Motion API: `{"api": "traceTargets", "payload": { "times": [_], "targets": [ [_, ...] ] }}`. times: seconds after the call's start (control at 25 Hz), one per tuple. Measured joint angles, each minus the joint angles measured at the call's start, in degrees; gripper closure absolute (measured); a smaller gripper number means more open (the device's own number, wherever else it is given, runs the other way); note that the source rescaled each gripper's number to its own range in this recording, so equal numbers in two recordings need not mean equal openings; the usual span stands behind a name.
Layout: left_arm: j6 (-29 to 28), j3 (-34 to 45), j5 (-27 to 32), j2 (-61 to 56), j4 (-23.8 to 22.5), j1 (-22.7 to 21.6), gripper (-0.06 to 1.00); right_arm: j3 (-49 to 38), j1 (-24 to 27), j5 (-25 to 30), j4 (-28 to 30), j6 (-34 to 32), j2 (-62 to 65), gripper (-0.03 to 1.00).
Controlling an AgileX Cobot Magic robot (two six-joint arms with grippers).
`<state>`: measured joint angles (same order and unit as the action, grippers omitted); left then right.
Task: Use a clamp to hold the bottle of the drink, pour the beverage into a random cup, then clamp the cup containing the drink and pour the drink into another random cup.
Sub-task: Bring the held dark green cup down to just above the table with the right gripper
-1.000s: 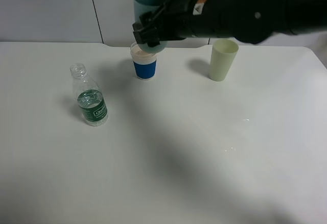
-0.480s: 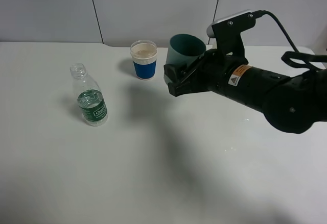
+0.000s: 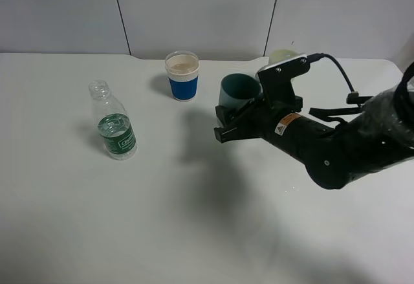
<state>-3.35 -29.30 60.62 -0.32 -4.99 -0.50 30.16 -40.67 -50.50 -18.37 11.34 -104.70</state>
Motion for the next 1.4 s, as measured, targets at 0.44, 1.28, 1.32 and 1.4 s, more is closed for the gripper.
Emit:
{"api": "traceTargets", "payload": {
  "times": [0.44, 1.28, 1.32, 1.4],
  "targets": [
    [0.0, 0.0, 0.0, 0.0, 0.0, 0.0, -0.06, 0.0, 0.0, -1.4, -1.6, -2.9, -4.6, 0.96],
    [0.1, 0.0, 0.0, 0.0, 0.0, 0.0, -0.06, 0.0, 0.0, -7.6, -1.2, -3.9, -10.8, 0.97],
    [0.1, 0.0, 0.0, 0.0, 0.0, 0.0, -0.06, 0.0, 0.0, -7.6, -1.2, -3.9, -10.8, 0.96],
    [0.1, 0.0, 0.0, 0.0, 0.0, 0.0, -0.06, 0.0, 0.0, -7.6, -1.2, -4.0, -10.8, 0.90]
  ]
}}
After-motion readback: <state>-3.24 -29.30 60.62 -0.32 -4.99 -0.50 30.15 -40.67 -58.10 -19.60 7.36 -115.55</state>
